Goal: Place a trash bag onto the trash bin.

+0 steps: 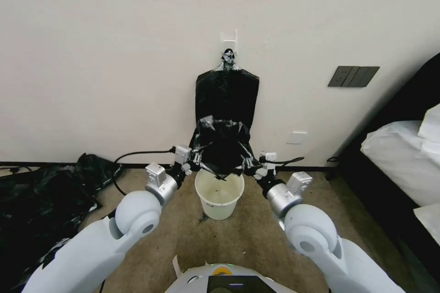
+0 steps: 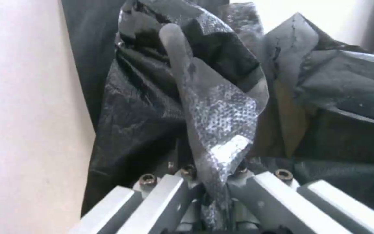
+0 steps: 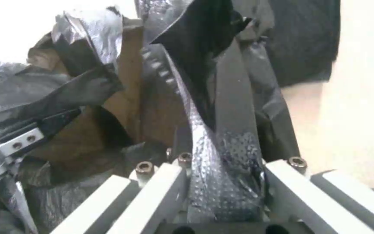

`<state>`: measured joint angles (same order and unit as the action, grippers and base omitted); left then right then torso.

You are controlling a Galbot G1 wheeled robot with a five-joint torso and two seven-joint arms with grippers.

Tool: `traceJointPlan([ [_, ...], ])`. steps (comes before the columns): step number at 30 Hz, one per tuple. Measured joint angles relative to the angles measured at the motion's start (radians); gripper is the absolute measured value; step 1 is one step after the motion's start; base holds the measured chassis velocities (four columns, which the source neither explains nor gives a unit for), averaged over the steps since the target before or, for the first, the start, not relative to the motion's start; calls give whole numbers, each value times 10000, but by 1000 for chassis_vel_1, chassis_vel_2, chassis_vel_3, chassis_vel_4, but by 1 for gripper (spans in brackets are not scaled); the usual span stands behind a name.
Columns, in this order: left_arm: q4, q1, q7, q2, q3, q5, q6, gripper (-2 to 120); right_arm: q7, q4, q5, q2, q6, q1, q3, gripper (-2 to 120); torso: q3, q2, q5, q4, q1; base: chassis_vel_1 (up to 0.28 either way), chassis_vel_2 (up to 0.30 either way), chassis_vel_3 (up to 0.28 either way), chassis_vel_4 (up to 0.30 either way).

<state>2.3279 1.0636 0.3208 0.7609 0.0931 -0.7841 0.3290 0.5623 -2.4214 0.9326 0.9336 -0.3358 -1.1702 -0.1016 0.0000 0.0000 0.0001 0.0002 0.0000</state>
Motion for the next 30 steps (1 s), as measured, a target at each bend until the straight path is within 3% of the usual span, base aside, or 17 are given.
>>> traceJointPlan([
  [12, -1106, -46, -375, 806, -620, 193, -355, 0, 454, 280, 332, -79, -169, -357, -222, 6, 0, 0, 0, -4, 0, 0, 0, 0, 0],
  [20, -1345, -407, -375, 1060, -1034, 212, -452, 0, 844, -30, 898, -410, -327, -449, -694, 6, 0, 0, -1, -6, 0, 0, 0, 0, 0],
  [26, -1348, -177, -275, 955, -1033, 221, -451, 0, 902, -40, 1214, -499, -416, -454, -522, 6, 0, 1, -1, -4, 0, 0, 0, 0, 0],
  [30, -884, 1147, 128, 524, -621, 162, -452, 0, 935, 303, 1356, -306, -474, -545, -124, 6, 0, 0, 0, 1, 0, 0, 0, 0, 0],
])
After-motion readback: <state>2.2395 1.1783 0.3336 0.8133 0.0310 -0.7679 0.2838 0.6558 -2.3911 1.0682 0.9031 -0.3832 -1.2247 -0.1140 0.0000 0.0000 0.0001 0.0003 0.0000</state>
